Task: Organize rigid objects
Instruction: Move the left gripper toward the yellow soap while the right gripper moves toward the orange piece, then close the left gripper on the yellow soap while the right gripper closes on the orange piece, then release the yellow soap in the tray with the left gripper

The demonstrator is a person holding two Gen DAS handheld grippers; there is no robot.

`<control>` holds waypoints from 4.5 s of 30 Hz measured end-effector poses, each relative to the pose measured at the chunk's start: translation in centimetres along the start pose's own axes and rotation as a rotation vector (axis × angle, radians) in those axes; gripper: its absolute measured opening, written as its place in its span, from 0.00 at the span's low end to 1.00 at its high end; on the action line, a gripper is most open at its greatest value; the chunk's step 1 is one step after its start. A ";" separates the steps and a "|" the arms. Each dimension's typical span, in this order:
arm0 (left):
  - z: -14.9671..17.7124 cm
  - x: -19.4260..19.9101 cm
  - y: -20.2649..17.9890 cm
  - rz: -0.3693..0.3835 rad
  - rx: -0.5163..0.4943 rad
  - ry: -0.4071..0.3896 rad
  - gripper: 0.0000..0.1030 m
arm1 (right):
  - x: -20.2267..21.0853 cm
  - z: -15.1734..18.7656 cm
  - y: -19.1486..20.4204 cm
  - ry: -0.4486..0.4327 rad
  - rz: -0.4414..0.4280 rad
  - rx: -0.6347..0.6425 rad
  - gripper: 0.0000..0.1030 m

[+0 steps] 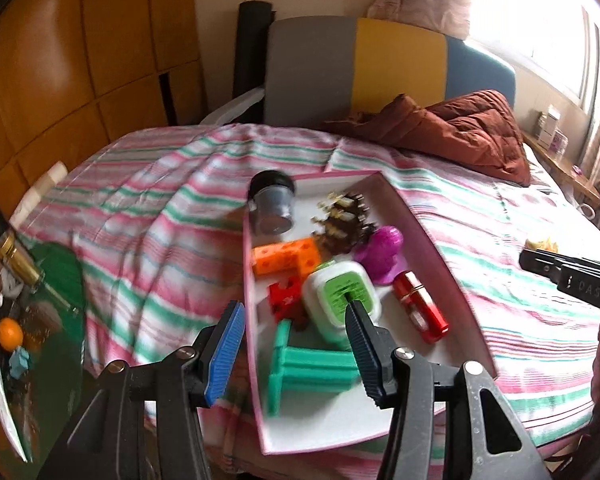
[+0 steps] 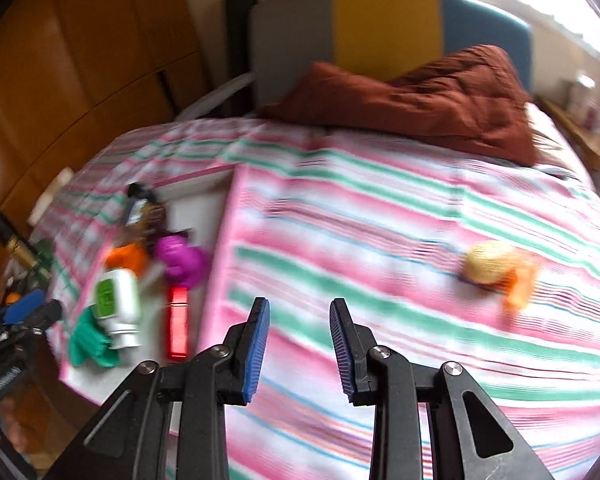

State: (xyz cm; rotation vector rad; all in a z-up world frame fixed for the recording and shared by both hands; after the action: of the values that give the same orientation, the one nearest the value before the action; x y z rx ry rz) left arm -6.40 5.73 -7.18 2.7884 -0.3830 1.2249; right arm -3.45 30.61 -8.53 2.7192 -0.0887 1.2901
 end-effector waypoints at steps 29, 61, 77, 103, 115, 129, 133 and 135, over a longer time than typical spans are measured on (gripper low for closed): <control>-2.5 -3.1 -19.1 0.201 -0.274 0.057 0.51 | 3.4 4.7 -22.6 -0.003 0.236 -0.431 0.38; -1.6 -14.7 -40.9 0.485 -0.757 0.227 0.52 | 4.9 5.0 -26.1 -0.014 0.229 -0.568 0.42; 2.3 -10.9 -30.9 0.367 -0.458 0.198 0.42 | 2.7 5.3 -23.7 0.033 0.175 -0.482 0.42; 4.2 -8.5 -27.3 0.355 -0.393 0.103 0.42 | -1.7 7.3 -15.5 0.249 0.045 -0.170 0.26; 4.4 -7.6 -25.6 0.295 -0.343 0.147 0.42 | -0.9 8.4 -14.5 0.153 0.075 -0.103 0.26; 3.4 -4.1 -23.9 0.294 -0.320 0.094 0.42 | -1.4 7.7 -14.2 0.125 0.118 -0.062 0.26; 3.1 -2.9 -23.5 0.305 -0.307 0.078 0.42 | -1.3 7.7 -14.0 0.121 0.131 -0.044 0.26; 3.0 -2.4 -23.2 0.312 -0.299 0.074 0.42 | -1.3 7.7 -13.9 0.118 0.137 -0.036 0.26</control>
State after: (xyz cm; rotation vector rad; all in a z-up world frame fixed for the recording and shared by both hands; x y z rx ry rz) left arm 0.04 28.13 -10.18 2.4853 -0.9392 1.2026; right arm 3.14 43.29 -15.64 2.6402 -0.2883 1.4673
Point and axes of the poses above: each gripper's, at about its wrist camera, not at the fingertips, and x roughly against the way its jaws point, y to its left, z to its underside, the point moved 8 cm from there along -x, roughly the way its jaws point, and after that the axes turned 3 degrees about x, right-handed, at the moved point
